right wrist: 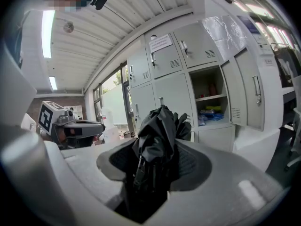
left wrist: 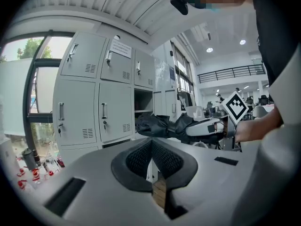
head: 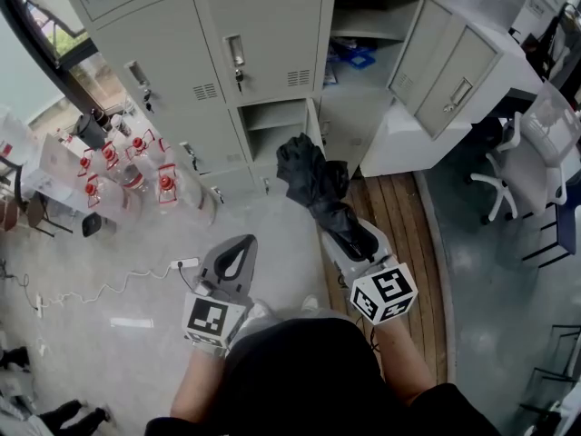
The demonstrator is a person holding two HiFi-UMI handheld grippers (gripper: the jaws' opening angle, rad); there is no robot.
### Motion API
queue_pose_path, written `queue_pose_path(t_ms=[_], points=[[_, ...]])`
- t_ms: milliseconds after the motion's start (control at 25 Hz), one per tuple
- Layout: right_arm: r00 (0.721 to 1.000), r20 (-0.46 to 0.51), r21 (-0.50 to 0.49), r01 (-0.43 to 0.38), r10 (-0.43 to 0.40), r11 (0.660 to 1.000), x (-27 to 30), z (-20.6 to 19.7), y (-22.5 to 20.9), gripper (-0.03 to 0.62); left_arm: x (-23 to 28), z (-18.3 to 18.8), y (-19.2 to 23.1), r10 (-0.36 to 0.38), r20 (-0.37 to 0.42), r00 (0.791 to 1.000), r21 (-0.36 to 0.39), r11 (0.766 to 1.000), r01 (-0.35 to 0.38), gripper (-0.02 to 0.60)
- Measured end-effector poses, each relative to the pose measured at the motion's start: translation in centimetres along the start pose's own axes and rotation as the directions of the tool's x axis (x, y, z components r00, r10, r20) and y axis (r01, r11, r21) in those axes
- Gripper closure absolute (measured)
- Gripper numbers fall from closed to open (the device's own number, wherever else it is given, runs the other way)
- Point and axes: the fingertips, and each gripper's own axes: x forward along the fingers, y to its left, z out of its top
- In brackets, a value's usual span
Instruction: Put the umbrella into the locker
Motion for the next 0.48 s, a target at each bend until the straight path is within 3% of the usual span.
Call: queue_pose_path(t_ms=[240, 480], points=[[1.000, 0.004, 0.023, -0.028, 0.028, 0.999, 0.2, 0.0, -2.3, 0.385, 1.4, -0.2, -0.6, 0.043, -0.023, 0.999, -0.009, 0.999, -0.043, 0.571], [0.999, -0.013, 0.022, -0.031, 0.031, 0.999, 1.9, -0.1, -3.2, 0.385, 3.1, -0.2, 0.8, 0.037, -0.013, 0.999, -0.013, 0.999, -0.037, 0.571]])
